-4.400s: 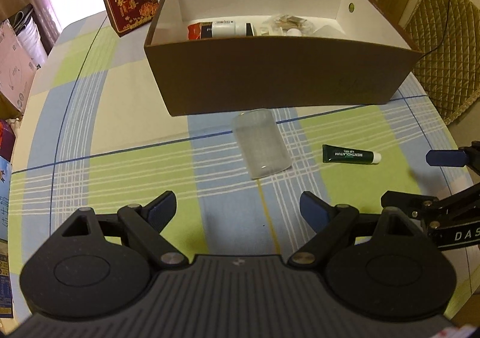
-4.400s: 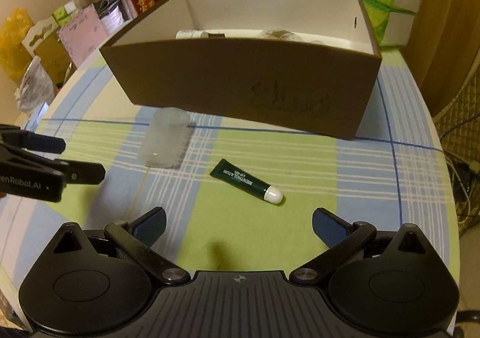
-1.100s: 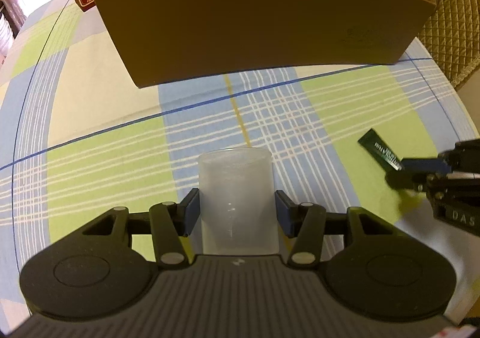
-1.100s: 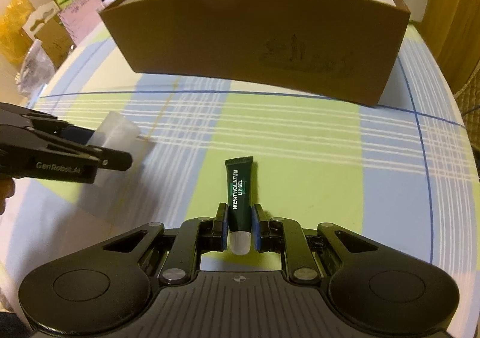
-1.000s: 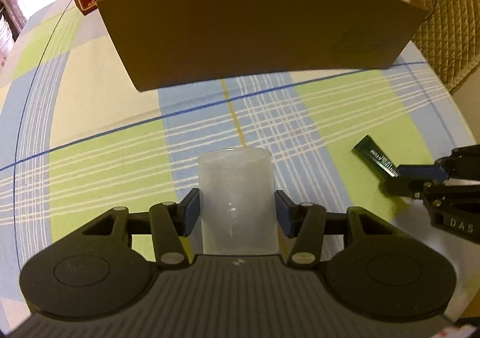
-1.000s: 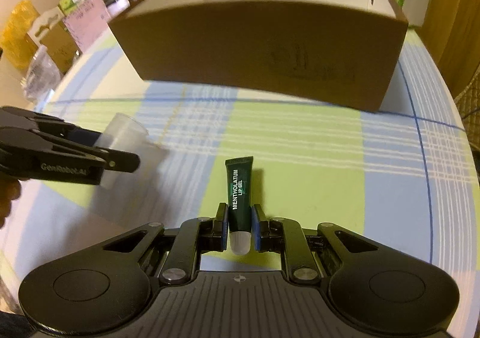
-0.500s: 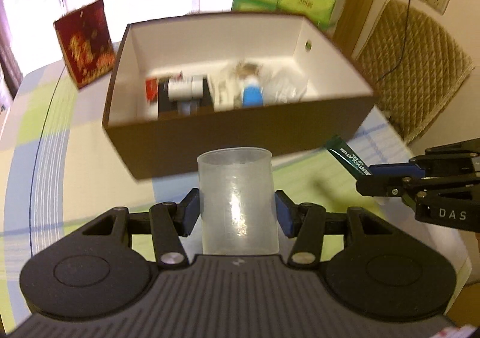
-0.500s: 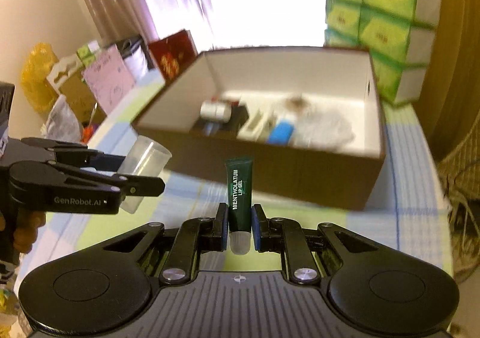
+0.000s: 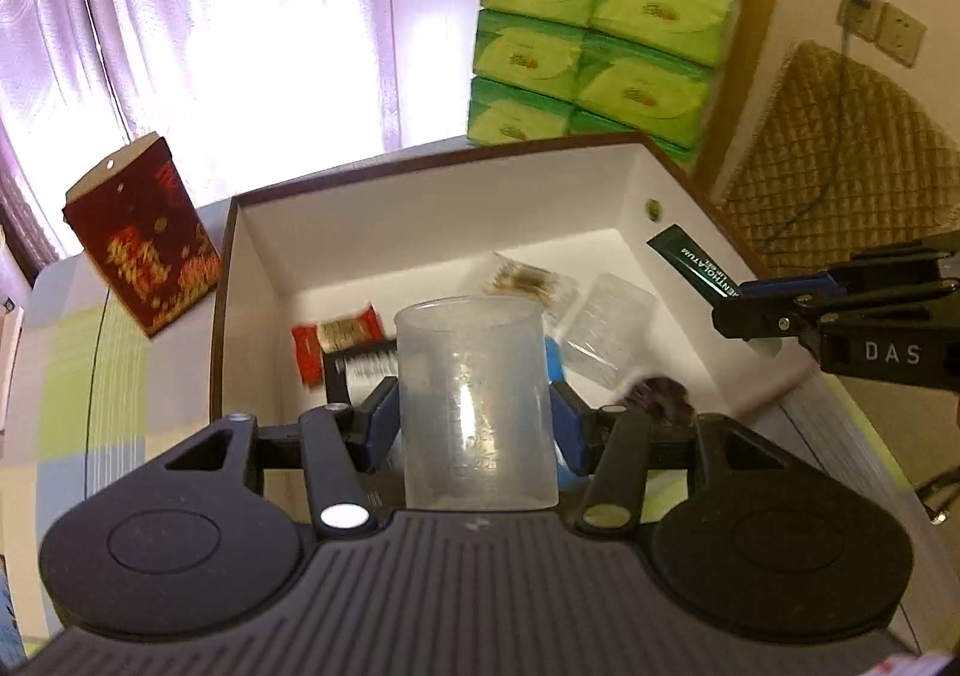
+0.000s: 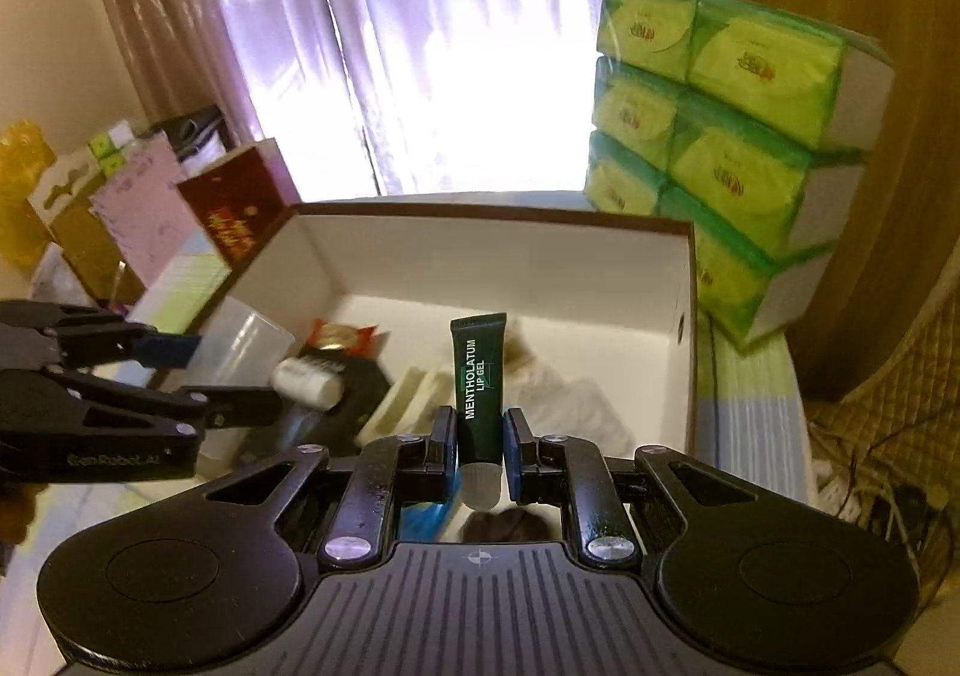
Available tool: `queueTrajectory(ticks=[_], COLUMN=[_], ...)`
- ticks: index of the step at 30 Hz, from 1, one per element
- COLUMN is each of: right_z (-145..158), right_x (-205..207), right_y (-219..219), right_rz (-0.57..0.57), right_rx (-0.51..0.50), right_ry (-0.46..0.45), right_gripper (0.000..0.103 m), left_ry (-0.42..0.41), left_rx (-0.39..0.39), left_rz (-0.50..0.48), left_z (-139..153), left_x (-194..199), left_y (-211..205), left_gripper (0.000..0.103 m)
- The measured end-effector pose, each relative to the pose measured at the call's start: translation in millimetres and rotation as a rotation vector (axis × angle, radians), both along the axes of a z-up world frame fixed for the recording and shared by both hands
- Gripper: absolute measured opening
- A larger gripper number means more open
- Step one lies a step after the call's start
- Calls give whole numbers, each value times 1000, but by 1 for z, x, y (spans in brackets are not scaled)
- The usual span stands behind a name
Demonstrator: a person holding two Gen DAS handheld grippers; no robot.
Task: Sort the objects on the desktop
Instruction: 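Lift and carry the cup and lip gel tube with both tools over the box, then lower into the box and open both tools to release cup and tube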
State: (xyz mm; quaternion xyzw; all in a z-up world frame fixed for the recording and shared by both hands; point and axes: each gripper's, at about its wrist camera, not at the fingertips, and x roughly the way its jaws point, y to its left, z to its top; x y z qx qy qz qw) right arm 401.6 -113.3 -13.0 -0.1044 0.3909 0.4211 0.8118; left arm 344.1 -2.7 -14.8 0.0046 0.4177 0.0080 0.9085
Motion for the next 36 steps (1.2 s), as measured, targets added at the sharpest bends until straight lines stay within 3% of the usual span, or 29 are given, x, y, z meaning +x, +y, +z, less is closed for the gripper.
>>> queueTrajectory(ticks=[8, 16, 24, 36], right_z=[-17, -44, -58, -69], right_x=[48, 81, 97, 110], right_y=[35, 57, 75, 86], right_rz=[75, 144, 198, 224], right_rx=[-82, -181, -235, -278], right_ry=[-3, -25, -31, -36], right_gripper=[13, 13, 13, 13], left_ry=[42, 115, 185, 212], left_rx=[40, 7, 1, 43], left_rz=[9, 28, 58, 63], left_z=[-14, -37, -68, -87], left_x=[67, 117, 149, 173], left_y=[23, 46, 60, 58], left_gripper=[48, 48, 48, 48])
